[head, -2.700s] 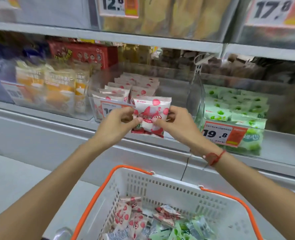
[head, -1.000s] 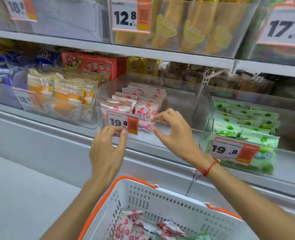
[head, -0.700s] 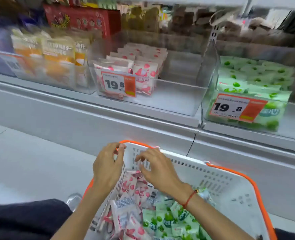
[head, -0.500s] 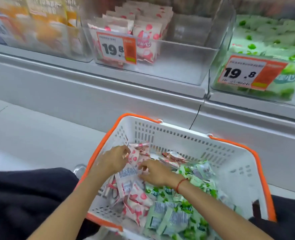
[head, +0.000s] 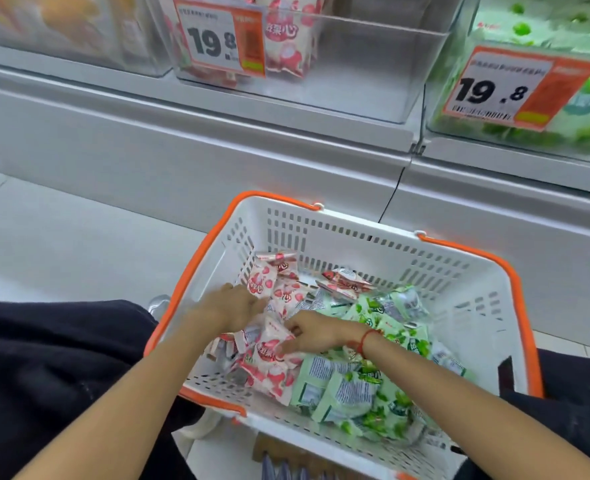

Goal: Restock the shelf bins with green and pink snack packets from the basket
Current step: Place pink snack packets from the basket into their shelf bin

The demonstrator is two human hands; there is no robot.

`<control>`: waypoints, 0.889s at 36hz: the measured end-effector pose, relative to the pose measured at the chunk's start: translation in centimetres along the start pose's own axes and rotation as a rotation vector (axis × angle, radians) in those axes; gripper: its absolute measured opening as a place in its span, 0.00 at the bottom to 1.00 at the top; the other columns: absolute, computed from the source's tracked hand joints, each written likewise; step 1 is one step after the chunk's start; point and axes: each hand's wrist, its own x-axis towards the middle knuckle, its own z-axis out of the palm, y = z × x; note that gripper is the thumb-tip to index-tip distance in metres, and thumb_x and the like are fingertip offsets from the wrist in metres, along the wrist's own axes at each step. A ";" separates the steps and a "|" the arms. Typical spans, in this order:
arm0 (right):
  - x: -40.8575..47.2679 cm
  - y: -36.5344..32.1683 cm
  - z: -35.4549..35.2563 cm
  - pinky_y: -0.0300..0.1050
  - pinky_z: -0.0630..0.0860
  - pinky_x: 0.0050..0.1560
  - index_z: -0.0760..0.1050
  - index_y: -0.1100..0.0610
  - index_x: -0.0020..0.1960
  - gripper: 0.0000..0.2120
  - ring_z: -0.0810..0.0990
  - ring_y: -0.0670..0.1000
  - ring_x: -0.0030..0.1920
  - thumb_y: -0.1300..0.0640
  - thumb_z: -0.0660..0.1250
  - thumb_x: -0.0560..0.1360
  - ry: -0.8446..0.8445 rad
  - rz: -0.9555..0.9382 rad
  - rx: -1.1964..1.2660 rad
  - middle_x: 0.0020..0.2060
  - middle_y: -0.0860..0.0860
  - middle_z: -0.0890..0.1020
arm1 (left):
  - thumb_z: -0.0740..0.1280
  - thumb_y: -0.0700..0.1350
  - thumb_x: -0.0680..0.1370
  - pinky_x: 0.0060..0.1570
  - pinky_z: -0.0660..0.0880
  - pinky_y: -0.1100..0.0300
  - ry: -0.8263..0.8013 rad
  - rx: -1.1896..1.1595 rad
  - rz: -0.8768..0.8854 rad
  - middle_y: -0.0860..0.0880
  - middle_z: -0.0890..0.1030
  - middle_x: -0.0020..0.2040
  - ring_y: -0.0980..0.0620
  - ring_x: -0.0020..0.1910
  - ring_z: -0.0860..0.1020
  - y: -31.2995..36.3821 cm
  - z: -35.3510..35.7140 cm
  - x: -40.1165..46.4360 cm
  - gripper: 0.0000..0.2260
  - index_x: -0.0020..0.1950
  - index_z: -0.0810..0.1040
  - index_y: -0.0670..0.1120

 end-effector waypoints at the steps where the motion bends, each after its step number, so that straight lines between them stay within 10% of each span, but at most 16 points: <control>1: -0.4 0.0 -0.8 0.35 0.64 0.28 0.69 0.55 0.37 0.14 0.68 0.43 0.26 0.52 0.66 0.78 0.011 0.000 0.039 0.29 0.47 0.69 | 0.45 0.61 0.81 0.65 0.65 0.47 0.054 -0.048 0.021 0.43 0.73 0.64 0.43 0.66 0.68 0.1 -0.1 0.0 0.26 0.64 0.76 0.50; 7: -4.0 -0.2 -6.8 0.31 0.73 0.31 0.76 0.54 0.43 0.04 0.79 0.40 0.32 0.56 0.68 0.76 0.171 0.032 0.239 0.38 0.48 0.81 | 0.52 0.67 0.76 0.69 0.62 0.54 -0.007 -0.523 0.136 0.46 0.70 0.71 0.48 0.69 0.69 2.6 -3.0 -1.3 0.33 0.70 0.71 0.45; 12: -7.4 -2.1 -9.9 0.35 0.73 0.35 0.81 0.58 0.50 0.11 0.76 0.43 0.31 0.54 0.73 0.71 0.303 0.001 0.407 0.35 0.46 0.82 | 0.66 0.63 0.72 0.58 0.73 0.62 -0.022 -0.729 0.275 0.52 0.81 0.56 0.56 0.57 0.78 2.4 -6.5 -1.9 0.28 0.62 0.77 0.44; 15: -8.5 -4.4 -10.3 0.39 0.73 0.40 0.83 0.52 0.49 0.10 0.78 0.45 0.36 0.51 0.75 0.70 0.489 -0.081 0.505 0.39 0.48 0.83 | 0.69 0.54 0.75 0.40 0.69 0.72 0.173 -0.837 0.377 0.55 0.72 0.32 0.58 0.36 0.73 2.1 -9.0 -2.7 0.15 0.36 0.77 0.43; 21: -9.9 -9.6 -11.5 0.40 0.78 0.45 0.78 0.54 0.51 0.12 0.83 0.45 0.43 0.47 0.71 0.73 0.788 -0.232 0.615 0.44 0.50 0.85 | 0.68 0.50 0.75 0.33 0.67 0.71 0.625 -1.027 0.485 0.57 0.70 0.26 0.61 0.27 0.69 3.3 -13.6 -5.2 0.17 0.27 0.74 0.49; 24: -10.3 -11.6 -13.5 0.34 0.77 0.36 0.79 0.59 0.50 0.11 0.82 0.43 0.38 0.53 0.72 0.73 0.893 -0.292 0.562 0.43 0.52 0.85 | 0.68 0.49 0.75 0.30 0.64 0.71 0.780 -1.055 0.564 0.53 0.69 0.26 0.62 0.26 0.66 4.0 -16.4 -6.3 0.18 0.31 0.75 0.37; 28: -11.9 -14.3 -17.1 0.37 0.72 0.32 0.80 0.67 0.49 0.13 0.79 0.47 0.37 0.57 0.73 0.72 1.028 -0.397 0.411 0.42 0.59 0.85 | 0.63 0.67 0.72 0.31 0.63 0.67 0.976 -0.909 0.488 0.58 0.70 0.25 0.62 0.27 0.67 3.5 -20.2 -6.8 0.23 0.25 0.73 0.53; 32: -13.9 -17.0 -21.5 0.41 0.73 0.32 0.79 0.69 0.47 0.18 0.77 0.46 0.36 0.53 0.74 0.71 1.191 -0.461 0.294 0.40 0.62 0.84 | 0.50 0.70 0.73 0.49 0.73 0.54 1.196 -0.679 0.287 0.53 0.82 0.44 0.52 0.47 0.78 2.2 -24.5 -6.7 0.28 0.43 0.82 0.53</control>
